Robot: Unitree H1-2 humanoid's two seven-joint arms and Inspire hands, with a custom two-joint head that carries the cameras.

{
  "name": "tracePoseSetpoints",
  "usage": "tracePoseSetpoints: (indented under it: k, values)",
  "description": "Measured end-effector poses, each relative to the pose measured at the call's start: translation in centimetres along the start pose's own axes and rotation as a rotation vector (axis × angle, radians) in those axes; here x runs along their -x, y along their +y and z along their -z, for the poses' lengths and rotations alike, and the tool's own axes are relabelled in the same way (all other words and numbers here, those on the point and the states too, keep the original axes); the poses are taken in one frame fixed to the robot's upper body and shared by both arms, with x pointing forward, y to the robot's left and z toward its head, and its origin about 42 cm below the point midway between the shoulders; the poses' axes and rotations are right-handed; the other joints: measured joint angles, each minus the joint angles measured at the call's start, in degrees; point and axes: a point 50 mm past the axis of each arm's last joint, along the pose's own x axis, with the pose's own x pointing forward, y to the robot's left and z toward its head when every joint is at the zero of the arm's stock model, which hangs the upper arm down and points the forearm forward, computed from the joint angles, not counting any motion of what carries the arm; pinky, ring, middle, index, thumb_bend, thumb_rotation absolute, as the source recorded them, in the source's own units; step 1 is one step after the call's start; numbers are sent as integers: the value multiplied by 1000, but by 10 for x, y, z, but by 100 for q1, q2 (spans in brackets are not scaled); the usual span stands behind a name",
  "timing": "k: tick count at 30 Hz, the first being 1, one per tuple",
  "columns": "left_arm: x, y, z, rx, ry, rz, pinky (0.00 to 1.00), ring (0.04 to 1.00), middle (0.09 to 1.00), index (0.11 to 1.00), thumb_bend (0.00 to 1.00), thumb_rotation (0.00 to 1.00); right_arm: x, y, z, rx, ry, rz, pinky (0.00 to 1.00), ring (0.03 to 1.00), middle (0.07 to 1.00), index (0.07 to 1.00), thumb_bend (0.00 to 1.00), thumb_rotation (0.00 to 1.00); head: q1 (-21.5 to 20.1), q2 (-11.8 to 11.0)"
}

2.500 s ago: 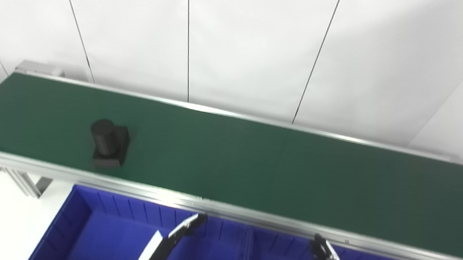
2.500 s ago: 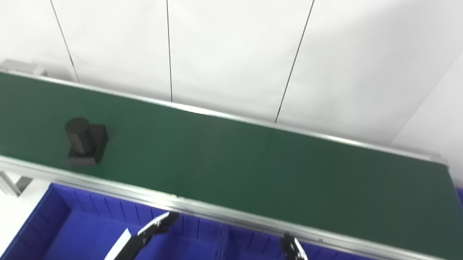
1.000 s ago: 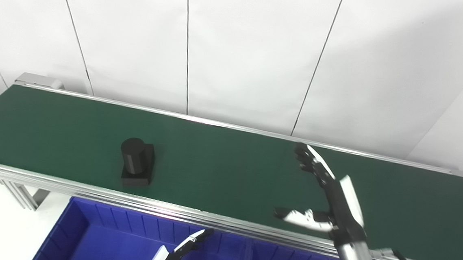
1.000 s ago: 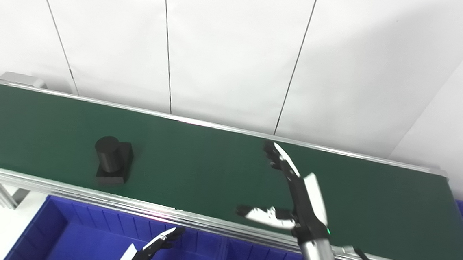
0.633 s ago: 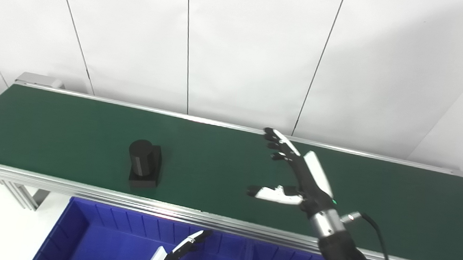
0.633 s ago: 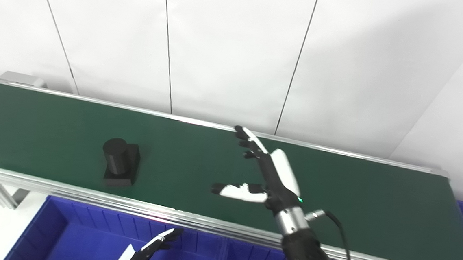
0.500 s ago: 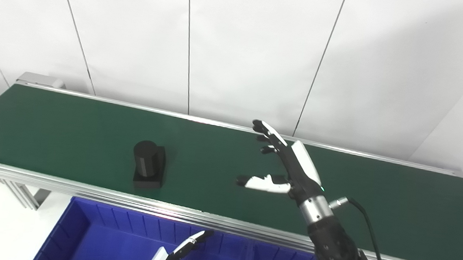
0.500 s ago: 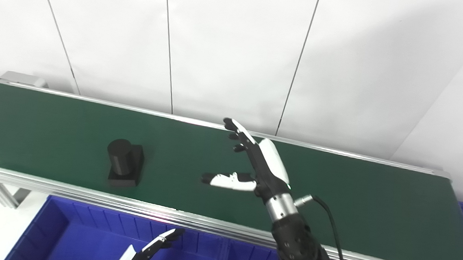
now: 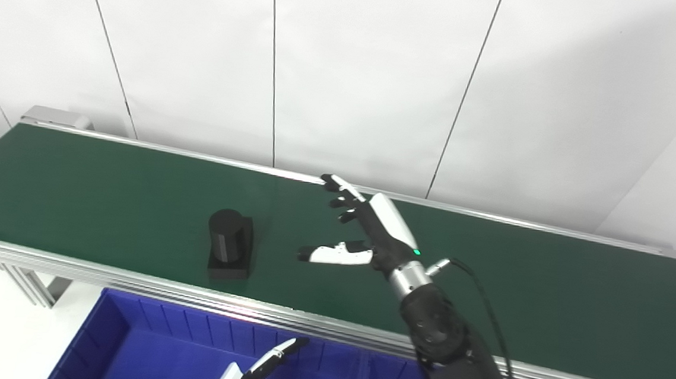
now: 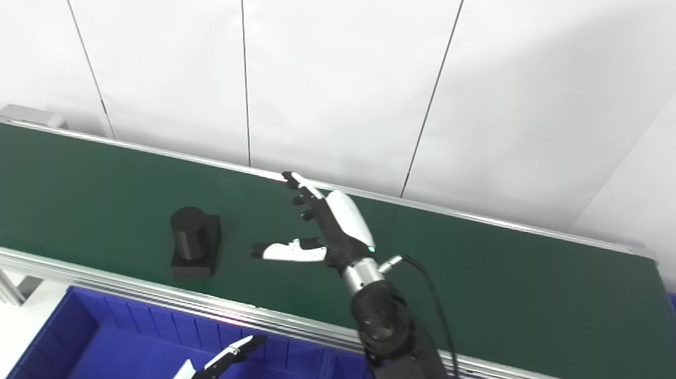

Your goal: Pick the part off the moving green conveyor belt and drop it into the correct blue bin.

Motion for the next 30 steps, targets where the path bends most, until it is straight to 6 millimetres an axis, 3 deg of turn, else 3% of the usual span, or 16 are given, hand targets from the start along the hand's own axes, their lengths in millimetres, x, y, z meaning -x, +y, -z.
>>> tracePoseSetpoints:
  k: [5, 11, 26, 30]
  values:
    - [1, -1, 0, 2, 0, -1, 834, 887, 911, 881, 975, 525, -19, 6, 0, 30, 31, -21, 696, 832, 924, 926, 957, 589, 9, -17]
    - [2, -3, -1, 5, 0, -1, 853, 893, 912, 879, 982, 527, -36, 19, 3, 64, 59, -33, 736, 848, 916, 929, 971, 609, 26, 9]
    - [7, -9, -3, 7, -6, 2, 817, 877, 904, 871, 953, 505, -57, 66, 5, 51, 90, -89, 763, 854, 910, 921, 996, 549, 97, 79]
    - [10, -10, -3, 3, -7, -10, 809, 870, 898, 871, 957, 502, -64, 69, 2, 79, 103, -99, 766, 861, 915, 926, 991, 547, 105, 97]
